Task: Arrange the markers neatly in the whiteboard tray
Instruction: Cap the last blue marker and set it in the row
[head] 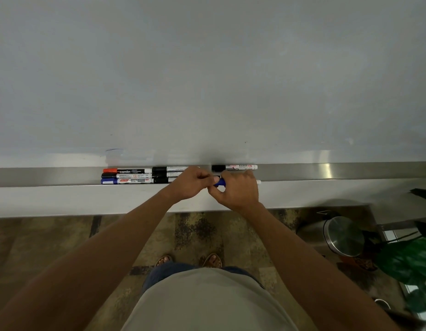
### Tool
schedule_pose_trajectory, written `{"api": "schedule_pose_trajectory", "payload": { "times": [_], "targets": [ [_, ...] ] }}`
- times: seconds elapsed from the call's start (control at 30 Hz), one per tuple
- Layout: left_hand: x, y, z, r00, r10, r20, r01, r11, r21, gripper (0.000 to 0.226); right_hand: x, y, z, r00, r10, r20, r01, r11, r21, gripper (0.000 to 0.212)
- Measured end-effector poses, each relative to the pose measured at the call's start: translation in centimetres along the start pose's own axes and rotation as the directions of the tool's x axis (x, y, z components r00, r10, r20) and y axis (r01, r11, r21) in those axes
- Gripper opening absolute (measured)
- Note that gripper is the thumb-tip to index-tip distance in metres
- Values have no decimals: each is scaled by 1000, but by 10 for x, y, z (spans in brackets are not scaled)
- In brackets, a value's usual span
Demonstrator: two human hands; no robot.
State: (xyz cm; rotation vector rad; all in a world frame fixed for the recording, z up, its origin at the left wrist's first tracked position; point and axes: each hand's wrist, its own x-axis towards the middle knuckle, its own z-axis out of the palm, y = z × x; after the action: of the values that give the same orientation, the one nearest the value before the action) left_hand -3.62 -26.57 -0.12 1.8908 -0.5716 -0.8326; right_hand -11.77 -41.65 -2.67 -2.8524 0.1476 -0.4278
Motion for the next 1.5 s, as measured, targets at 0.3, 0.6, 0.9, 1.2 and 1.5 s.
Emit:
{"api": "schedule_pose_trajectory", "payload": {
  "times": [0.3, 0.6, 0.9, 1.2, 1.5],
  "targets": [
    [-16, -50, -17, 834, 416, -362, -155, 806, 571, 32, -1, 19, 7, 995, -6, 102, 13, 998, -62, 27],
    [-45, -103, -38, 864, 367, -345, 82, 573, 815, 62, 2, 27, 16, 991, 3, 135, -4, 1000, 7, 50],
    [-58, -117, -41, 840, 197, -505, 308, 593, 744, 78, -21, 31, 28, 989, 52, 136, -41, 996, -78, 60],
    [-70, -128, -48, 836, 116, -537, 398, 545, 738, 89, -30, 27, 38, 959, 155, 237, -118, 979, -165, 79],
    [-68, -124, -48, 865, 79, -496, 390, 516, 763, 92, -25, 5, 42, 956, 103, 274, -60, 985, -163, 80]
  ]
}}
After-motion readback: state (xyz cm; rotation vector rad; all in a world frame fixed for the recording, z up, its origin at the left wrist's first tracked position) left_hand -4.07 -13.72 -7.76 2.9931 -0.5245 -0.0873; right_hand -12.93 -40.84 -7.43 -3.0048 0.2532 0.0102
